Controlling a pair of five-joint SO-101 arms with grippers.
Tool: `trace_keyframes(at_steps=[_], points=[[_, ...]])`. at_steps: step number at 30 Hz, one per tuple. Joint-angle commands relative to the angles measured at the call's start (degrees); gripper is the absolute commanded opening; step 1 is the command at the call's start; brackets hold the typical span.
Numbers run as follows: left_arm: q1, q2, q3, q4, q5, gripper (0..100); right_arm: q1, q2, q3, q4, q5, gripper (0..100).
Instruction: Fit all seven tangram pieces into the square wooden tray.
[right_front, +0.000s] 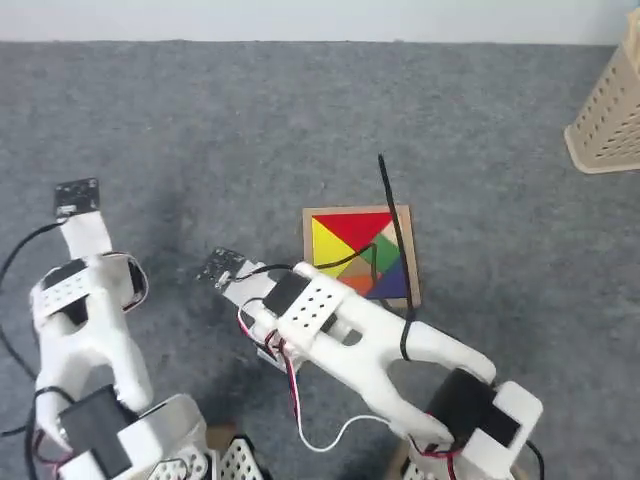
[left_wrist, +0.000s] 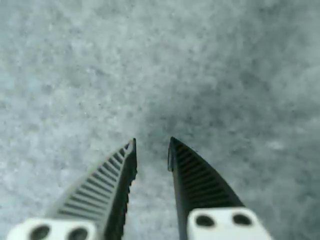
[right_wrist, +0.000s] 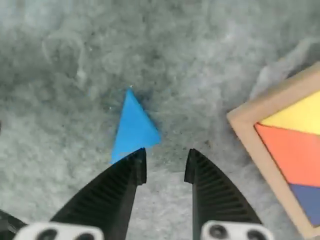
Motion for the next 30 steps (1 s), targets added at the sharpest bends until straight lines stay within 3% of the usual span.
trace_keyframes(at_steps=[1,5,16,22,30], points=[[-0.3,-0.1,0.0,-1.5,-0.5,10,-4.7,-0.8,-3.4,-0.3,-4.0,14.1],[-0.2,-0.1,0.0,-1.6,-0.5,10,-8.6,-0.7,-3.4,-0.6,-4.3,14.2],[1.0,-0.1,0.0,-1.6,-0.5,10,-6.3,-0.2,-3.8,-1.8,-4.3,14.7],[1.0,-0.1,0.0,-1.6,-0.5,10,-4.9,-0.2,-3.8,-2.4,-4.3,30.9],[1.0,-0.1,0.0,-1.6,-0.5,10,-4.9,1.9,-3.7,-5.1,-4.4,32.1]])
